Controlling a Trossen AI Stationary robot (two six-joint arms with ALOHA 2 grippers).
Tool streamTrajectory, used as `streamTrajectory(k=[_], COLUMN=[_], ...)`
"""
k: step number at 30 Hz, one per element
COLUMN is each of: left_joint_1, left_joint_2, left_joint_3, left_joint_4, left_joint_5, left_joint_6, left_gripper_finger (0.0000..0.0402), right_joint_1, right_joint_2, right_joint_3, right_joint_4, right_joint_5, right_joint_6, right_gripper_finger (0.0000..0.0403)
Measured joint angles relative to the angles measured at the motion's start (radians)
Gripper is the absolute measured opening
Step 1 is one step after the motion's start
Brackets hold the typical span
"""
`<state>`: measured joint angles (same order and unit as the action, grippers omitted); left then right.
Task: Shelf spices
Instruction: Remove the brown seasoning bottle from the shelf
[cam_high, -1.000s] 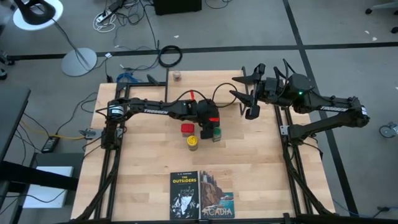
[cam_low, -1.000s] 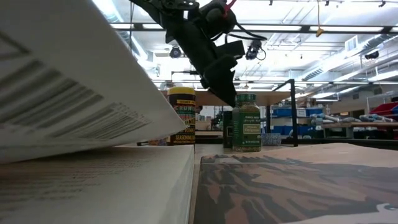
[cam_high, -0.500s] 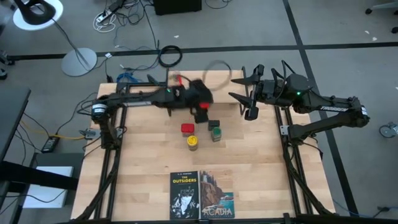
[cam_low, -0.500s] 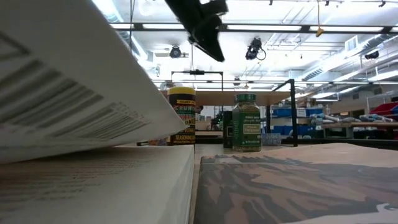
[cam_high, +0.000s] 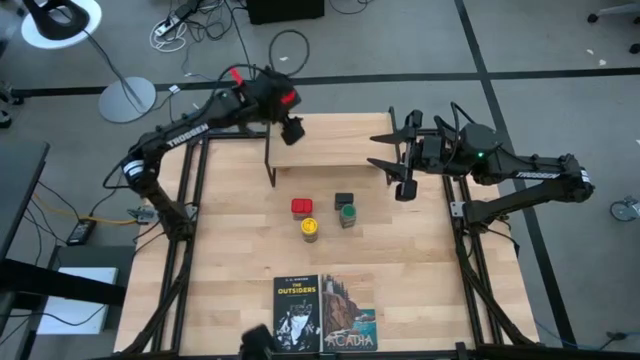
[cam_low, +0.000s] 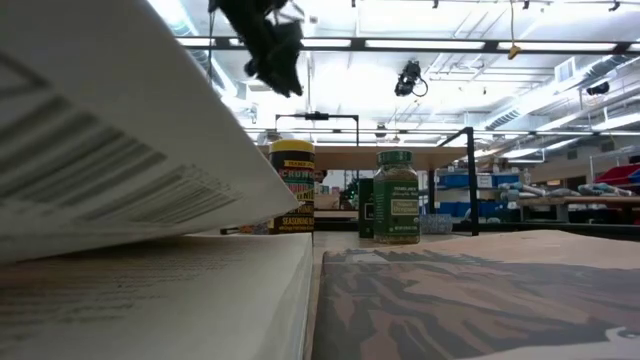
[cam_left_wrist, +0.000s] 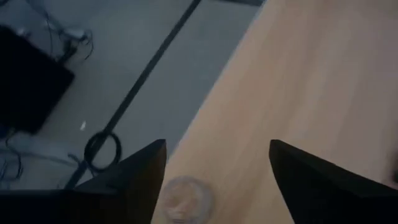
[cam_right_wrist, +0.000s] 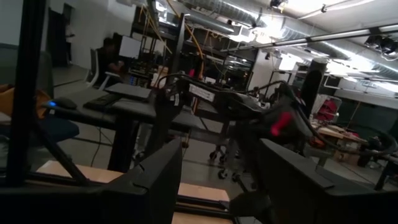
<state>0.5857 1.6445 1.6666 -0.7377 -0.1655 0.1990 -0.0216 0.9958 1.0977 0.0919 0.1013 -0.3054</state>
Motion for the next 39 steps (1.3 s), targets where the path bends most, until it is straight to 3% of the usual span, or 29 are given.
streamTrajectory(k=[10,31,39], left_joint_1=[0.085,0.134,0.131], left_joint_2=[0.050,0.129,0.185], left_joint_3=[-0.035,-0.035,-0.035], left_joint_4=[0.004,-0.071,-0.078], left_joint_5=[0.040,0.089,0.092], left_joint_6=[-0.017,-0.012,0.004], left_gripper_finger=[0.0310,0.0310,0.0274], right_joint_1=[0.000,0.000,0.000], right_joint_2=[0.000,0.000,0.000], right_joint_3=[0.000,0.000,0.000], right_joint_4=[-0.009,-0.014,-0.013], right_joint_5=[0.000,0.001,0.002], right_joint_6=[0.000,0.005,0.005], right_gripper_finger=[0.0208,0.0208,0.0208])
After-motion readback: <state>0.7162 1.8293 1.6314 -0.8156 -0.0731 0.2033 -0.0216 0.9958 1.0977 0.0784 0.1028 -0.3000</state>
